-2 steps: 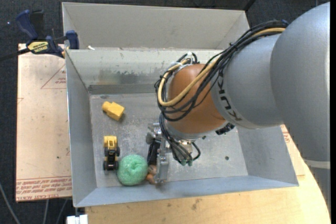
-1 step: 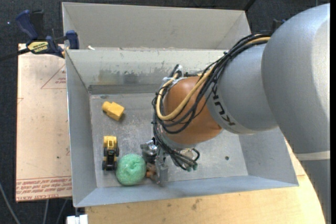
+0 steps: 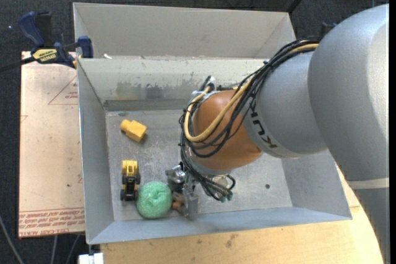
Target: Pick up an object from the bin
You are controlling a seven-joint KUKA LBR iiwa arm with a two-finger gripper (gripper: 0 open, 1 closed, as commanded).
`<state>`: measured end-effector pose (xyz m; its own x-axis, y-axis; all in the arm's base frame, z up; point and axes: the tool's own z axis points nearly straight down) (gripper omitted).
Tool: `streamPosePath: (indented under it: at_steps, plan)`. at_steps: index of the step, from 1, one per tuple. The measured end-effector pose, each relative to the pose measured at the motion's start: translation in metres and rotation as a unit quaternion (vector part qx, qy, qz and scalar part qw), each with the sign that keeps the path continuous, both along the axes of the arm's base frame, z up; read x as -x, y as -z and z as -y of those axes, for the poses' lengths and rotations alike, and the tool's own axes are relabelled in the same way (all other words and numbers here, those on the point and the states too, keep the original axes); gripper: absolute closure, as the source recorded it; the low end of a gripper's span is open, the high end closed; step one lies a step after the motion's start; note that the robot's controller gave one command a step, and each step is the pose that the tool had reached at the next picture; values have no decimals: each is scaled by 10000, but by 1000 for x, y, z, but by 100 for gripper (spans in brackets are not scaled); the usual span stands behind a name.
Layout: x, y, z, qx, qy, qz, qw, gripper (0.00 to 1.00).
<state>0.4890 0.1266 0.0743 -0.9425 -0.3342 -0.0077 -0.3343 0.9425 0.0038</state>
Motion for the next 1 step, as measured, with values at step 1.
streamPosePath:
  at_steps: [1]
  plan:
    - [1, -2, 0, 2, -13, -7, 10000, 100]
